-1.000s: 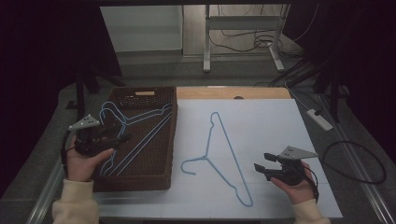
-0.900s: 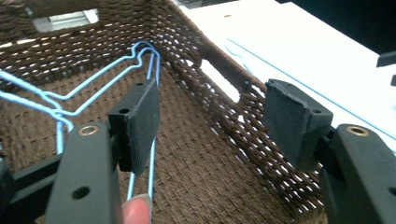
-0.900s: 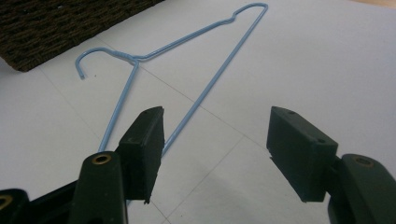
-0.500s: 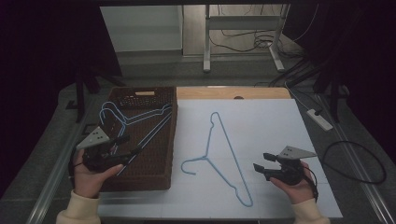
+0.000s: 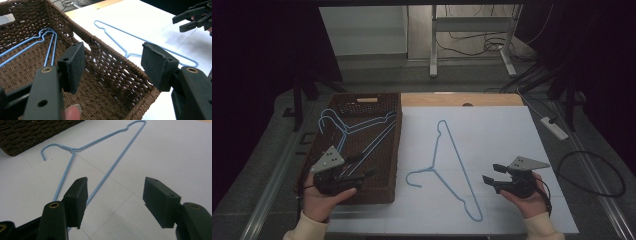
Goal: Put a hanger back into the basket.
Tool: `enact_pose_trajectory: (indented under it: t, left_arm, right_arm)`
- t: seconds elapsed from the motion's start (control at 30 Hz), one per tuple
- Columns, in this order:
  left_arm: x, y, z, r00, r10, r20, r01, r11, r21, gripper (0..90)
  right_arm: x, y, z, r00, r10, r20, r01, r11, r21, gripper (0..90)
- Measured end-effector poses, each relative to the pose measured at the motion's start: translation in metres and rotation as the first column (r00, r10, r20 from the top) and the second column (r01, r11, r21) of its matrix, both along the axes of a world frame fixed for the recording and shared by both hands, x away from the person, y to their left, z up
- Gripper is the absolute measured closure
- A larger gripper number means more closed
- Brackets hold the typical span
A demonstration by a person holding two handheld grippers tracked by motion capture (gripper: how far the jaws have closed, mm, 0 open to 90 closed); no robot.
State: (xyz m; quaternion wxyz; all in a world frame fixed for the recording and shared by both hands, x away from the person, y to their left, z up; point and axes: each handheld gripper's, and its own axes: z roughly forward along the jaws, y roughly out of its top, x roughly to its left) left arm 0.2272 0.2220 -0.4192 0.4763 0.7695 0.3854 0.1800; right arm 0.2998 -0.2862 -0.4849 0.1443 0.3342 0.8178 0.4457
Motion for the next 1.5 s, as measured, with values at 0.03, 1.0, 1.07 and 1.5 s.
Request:
enact_pose_trajectory:
  t: [0.03, 1.0, 1.07, 1.5]
  left_arm:
    - [0.000, -0.001, 0.000, 1.0000, -0.003, 0.000, 0.003, 1.0000, 0.002, 36.1]
    - [0.003, -0.005, -0.007, 0.9997, -0.021, -0.016, 0.021, 0.9997, 0.016, 35.5]
    - [0.003, -0.006, -0.007, 0.9995, -0.023, -0.020, 0.023, 0.9995, 0.020, 35.3]
    - [0.003, -0.003, -0.006, 0.9995, -0.021, -0.025, 0.022, 0.9994, 0.025, 34.9]
  right_arm:
    - [0.000, 0.000, 0.000, 1.0000, 0.001, 0.000, -0.001, 1.000, -0.001, 37.6]
    - [0.041, 0.065, 0.005, 0.9810, 0.151, -0.122, -0.174, 0.963, -0.207, 57.0]
    - [0.050, 0.071, 0.005, 0.9807, 0.148, -0.128, -0.173, 0.961, -0.216, 60.1]
    - [0.122, 0.114, -0.012, 0.9810, 0.088, -0.173, -0.136, 0.946, -0.294, 90.0]
